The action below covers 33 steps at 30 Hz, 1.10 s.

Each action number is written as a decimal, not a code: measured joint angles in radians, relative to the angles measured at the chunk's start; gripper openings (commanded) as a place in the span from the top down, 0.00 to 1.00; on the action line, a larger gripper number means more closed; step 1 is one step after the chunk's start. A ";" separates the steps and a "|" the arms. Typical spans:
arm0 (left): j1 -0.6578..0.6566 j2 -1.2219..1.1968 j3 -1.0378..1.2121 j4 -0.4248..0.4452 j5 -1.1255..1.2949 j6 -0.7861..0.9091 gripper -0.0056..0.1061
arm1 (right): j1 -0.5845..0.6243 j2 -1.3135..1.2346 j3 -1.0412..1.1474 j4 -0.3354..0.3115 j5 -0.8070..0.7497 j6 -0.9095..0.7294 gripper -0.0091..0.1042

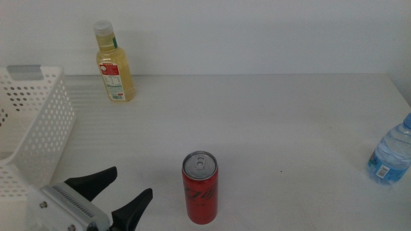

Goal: Use arms to grab the bottles and put them into the dustbin to the left of the table.

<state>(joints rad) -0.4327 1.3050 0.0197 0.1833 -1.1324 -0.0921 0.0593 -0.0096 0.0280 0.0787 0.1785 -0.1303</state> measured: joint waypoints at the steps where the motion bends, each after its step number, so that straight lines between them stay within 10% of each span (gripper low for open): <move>1: 0.000 0.000 0.000 0.010 0.000 -0.001 0.25 | 0.000 0.000 0.000 0.000 0.000 0.000 0.30; 11: 0.000 0.000 0.000 0.338 -0.002 -0.294 0.25 | 0.000 0.000 0.000 0.000 0.000 0.000 0.30; 33: 0.000 0.001 -0.047 0.244 0.014 -0.164 0.25 | 0.000 0.000 0.000 0.000 0.000 0.000 0.30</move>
<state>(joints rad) -0.4327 1.3057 -0.0277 0.4277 -1.1183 -0.2558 0.0593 -0.0096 0.0280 0.0787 0.1785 -0.1303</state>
